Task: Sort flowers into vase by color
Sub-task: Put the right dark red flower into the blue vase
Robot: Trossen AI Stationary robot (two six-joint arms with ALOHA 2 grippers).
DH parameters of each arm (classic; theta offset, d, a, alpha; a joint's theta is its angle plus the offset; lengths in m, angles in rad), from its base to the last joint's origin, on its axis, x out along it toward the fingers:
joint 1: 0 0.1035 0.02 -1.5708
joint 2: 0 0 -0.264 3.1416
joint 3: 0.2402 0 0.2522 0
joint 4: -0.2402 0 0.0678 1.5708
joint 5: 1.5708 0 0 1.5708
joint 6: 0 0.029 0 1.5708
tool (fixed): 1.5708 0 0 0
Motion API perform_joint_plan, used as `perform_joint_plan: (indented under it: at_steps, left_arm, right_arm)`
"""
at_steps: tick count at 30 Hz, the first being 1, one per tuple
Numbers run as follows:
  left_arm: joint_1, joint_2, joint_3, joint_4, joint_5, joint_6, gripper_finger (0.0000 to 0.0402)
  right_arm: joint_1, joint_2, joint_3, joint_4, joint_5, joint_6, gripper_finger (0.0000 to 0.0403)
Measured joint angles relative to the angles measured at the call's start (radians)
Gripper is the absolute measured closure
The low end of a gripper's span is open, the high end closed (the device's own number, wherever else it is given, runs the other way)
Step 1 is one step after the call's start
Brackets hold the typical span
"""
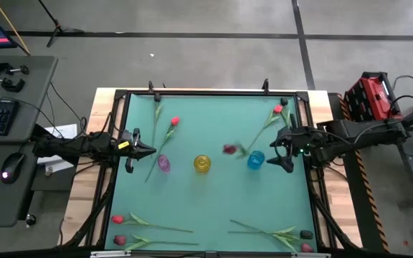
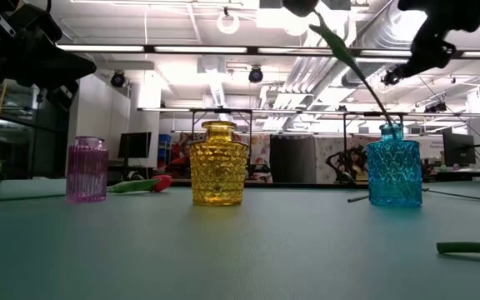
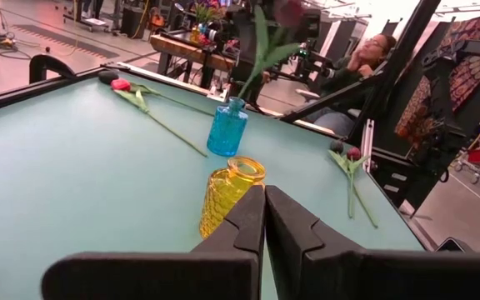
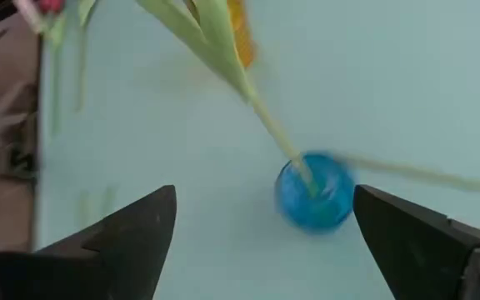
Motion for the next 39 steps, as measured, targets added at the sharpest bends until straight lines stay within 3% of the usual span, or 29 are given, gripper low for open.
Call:
perform_joint_plan:
  at_steps: [12, 17, 22, 27, 33, 36, 39]
  left_arm:
    - [0.0, 0.0, 0.0, 0.0, 0.0, 0.0, 0.0402]
    - [0.0, 0.0, 0.0, 0.0, 0.0, 0.0, 0.0401]
    - [0.0, 0.0, 0.0, 0.0, 0.0, 0.0, 0.0401]
    - [0.0, 0.0, 0.0, 0.0, 0.0, 0.0, 0.0401]
    - [0.0, 0.0, 0.0, 0.0, 0.0, 0.0, 0.0402]
    - [0.0, 0.0, 0.0, 0.0, 0.0, 0.0, 0.0402]
    - [0.0, 0.0, 0.0, 0.0, 0.0, 0.0, 0.0401]
  right_arm:
    - [0.002, 0.002, -0.004, -0.025, -0.434, 0.129, 0.0075]
    - [0.077, 0.011, -0.004, -0.009, -0.476, 0.244, 0.0078]
    - [0.246, 0.093, -0.005, 0.104, -0.491, 0.4, 0.0078]
    - [0.428, 0.272, -0.005, 0.273, -0.444, 0.772, 0.0078]
    - [0.609, 0.546, -0.006, 0.409, -0.23, 1.42, 0.0078]
    - [0.655, 0.673, -0.006, 0.49, -0.224, 1.634, 0.0078]
    - [0.673, 0.78, -0.006, 0.573, -0.307, 1.752, 0.0078]
